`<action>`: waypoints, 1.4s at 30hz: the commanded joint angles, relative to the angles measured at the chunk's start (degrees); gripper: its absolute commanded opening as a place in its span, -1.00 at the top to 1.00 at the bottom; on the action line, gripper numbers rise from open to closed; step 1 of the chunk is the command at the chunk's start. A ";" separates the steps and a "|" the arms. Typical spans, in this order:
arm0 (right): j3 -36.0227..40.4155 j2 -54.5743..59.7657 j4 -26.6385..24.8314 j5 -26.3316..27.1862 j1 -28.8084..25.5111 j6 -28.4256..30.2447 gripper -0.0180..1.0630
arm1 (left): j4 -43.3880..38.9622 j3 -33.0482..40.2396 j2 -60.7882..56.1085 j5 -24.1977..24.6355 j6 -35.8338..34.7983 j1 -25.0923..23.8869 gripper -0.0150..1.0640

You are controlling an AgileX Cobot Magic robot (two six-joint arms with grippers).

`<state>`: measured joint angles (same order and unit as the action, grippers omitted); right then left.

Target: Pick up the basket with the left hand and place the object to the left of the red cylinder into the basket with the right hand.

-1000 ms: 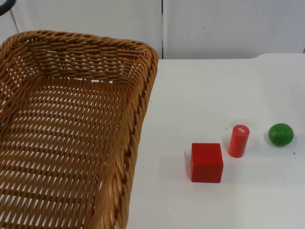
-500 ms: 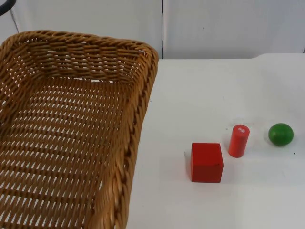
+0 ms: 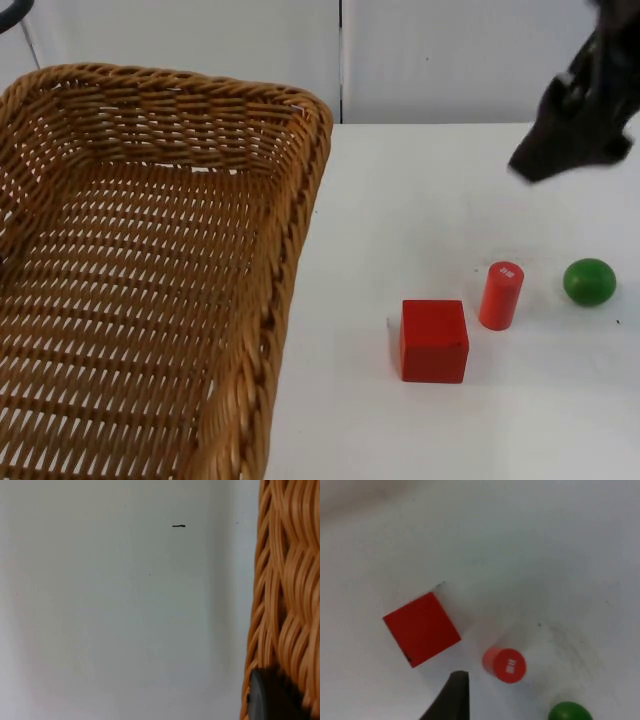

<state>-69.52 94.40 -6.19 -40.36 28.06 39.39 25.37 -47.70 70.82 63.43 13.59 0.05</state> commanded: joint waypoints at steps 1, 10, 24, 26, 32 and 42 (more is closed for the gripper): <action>-0.62 1.50 -0.33 0.39 1.05 1.98 -0.81 | 1.65 0.05 -0.55 0.20 0.07 -0.15 0.98; -0.72 6.97 -0.41 0.09 1.31 7.01 -0.80 | 1.65 0.05 -0.55 0.20 0.07 -0.15 0.98; -0.72 14.17 -15.37 -0.52 1.31 27.23 -0.80 | 1.65 0.05 -0.55 0.08 0.07 -0.15 0.98; -0.72 14.75 -16.17 -0.03 1.31 29.00 -0.80 | 1.65 0.05 -0.55 0.08 0.07 -0.15 0.98; -0.72 18.33 -18.52 1.47 1.31 33.47 -0.80 | 1.65 0.05 -0.55 0.20 0.07 -0.15 0.98; -0.72 23.71 -21.77 6.03 1.31 37.15 -0.80 | 1.65 0.05 -0.55 0.20 0.07 -0.15 0.98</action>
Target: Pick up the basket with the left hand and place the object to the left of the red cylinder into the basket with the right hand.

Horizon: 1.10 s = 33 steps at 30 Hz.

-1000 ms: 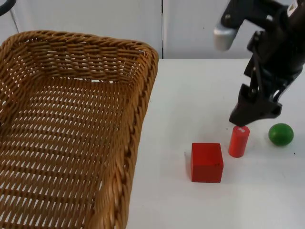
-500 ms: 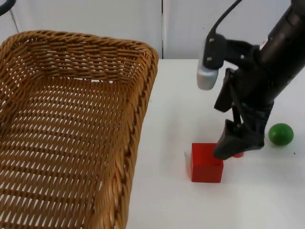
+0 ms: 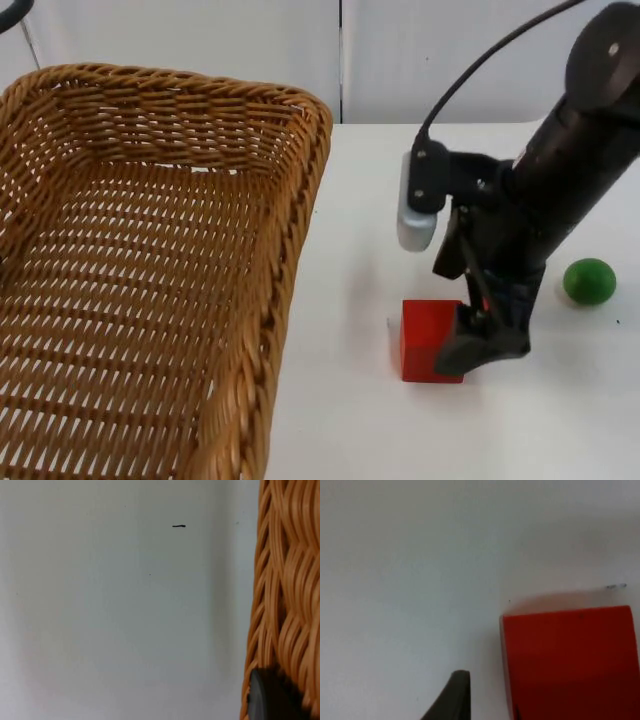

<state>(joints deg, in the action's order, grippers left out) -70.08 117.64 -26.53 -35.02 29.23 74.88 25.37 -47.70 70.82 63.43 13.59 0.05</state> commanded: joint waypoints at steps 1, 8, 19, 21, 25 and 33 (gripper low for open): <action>-0.16 0.91 -2.52 0.99 0.14 3.05 -0.80 | 1.65 0.05 -0.55 0.20 0.07 -0.15 0.98; -0.16 3.24 -8.34 2.42 0.14 8.41 -0.80 | 1.87 0.05 -0.55 0.09 0.07 -0.15 0.98; -0.16 5.01 -8.10 3.54 0.14 8.41 -0.77 | 1.85 0.05 -0.55 -0.28 0.07 -0.15 0.98; -0.16 5.12 -8.10 3.54 0.14 8.72 -0.71 | 1.85 0.05 -0.55 -0.40 0.20 -0.15 0.98; -0.16 5.12 -7.83 3.54 0.14 8.87 -0.68 | 1.85 0.05 -0.55 -0.40 0.20 -0.15 0.98; -0.16 5.12 -6.60 3.54 0.14 8.57 -0.50 | 1.85 0.05 -0.55 -0.40 0.20 -0.15 0.98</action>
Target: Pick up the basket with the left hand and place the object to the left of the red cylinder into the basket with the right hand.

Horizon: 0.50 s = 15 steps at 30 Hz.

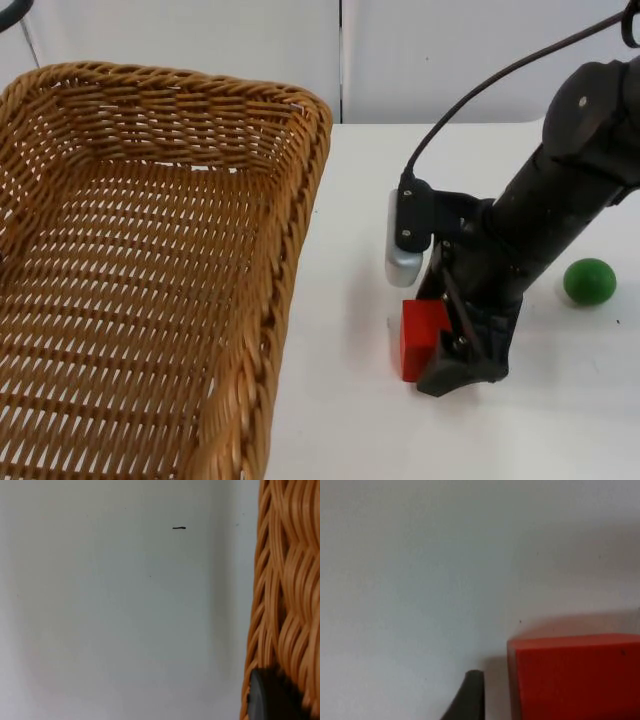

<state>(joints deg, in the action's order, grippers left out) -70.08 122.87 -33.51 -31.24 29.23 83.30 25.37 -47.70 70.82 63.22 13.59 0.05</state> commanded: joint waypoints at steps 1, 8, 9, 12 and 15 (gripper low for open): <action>-0.16 -0.11 0.37 -0.24 0.14 0.15 -0.40 | 1.85 0.05 -0.55 -0.18 0.20 -0.15 0.98; -0.16 -0.25 0.37 0.46 0.14 0.26 0.20 | 1.85 0.05 -0.55 -0.18 0.20 -0.15 0.98; -0.16 -0.51 0.37 0.46 0.14 0.26 0.35 | 1.85 0.05 -0.55 -0.18 0.20 -0.15 0.98; -0.16 -2.21 0.37 -0.17 0.14 0.26 0.74 | 1.85 0.05 -0.55 -0.18 0.20 -0.15 0.98; -0.16 -3.95 0.37 -1.08 0.14 0.26 0.97 | 1.85 0.05 -0.55 -0.18 0.20 -0.15 0.98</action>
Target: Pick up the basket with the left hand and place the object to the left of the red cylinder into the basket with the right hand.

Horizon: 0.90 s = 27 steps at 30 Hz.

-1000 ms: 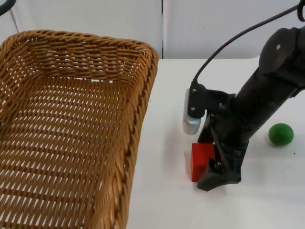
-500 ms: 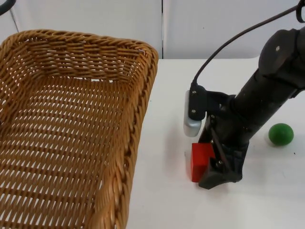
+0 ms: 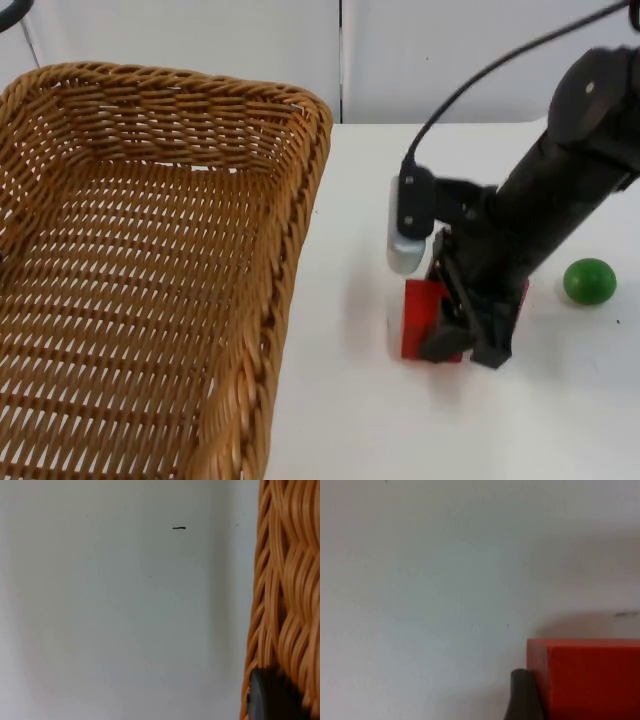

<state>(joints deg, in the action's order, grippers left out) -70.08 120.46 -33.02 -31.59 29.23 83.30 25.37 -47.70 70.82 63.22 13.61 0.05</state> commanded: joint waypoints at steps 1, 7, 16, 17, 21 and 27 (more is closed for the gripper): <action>-0.16 -2.66 -0.12 -1.30 0.14 0.13 0.97 | 1.99 0.05 -0.55 -0.18 0.18 -0.15 0.98; -0.16 -10.18 -0.12 -4.55 0.14 -0.39 0.97 | 1.98 0.05 -0.55 -0.40 0.18 -0.15 0.98; -0.16 -20.30 4.85 -10.39 0.02 -7.53 0.97 | 1.87 0.05 -0.55 -0.63 0.18 -0.15 0.98; -0.16 -21.64 5.06 -11.58 0.02 -8.32 0.97 | 1.87 0.05 -0.55 -0.63 0.18 -0.15 0.98; -0.16 -25.19 5.76 -14.29 0.02 -11.00 0.97 | 1.87 0.05 -0.55 -0.63 0.18 -0.15 0.98; -0.16 -30.05 5.90 -17.94 0.02 -14.42 0.97 | 1.49 0.05 -0.55 -0.50 0.18 -0.15 0.98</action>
<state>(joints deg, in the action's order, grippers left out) -70.08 91.95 -27.13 -48.05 29.23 69.78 25.51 -47.70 70.82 63.03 13.70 0.05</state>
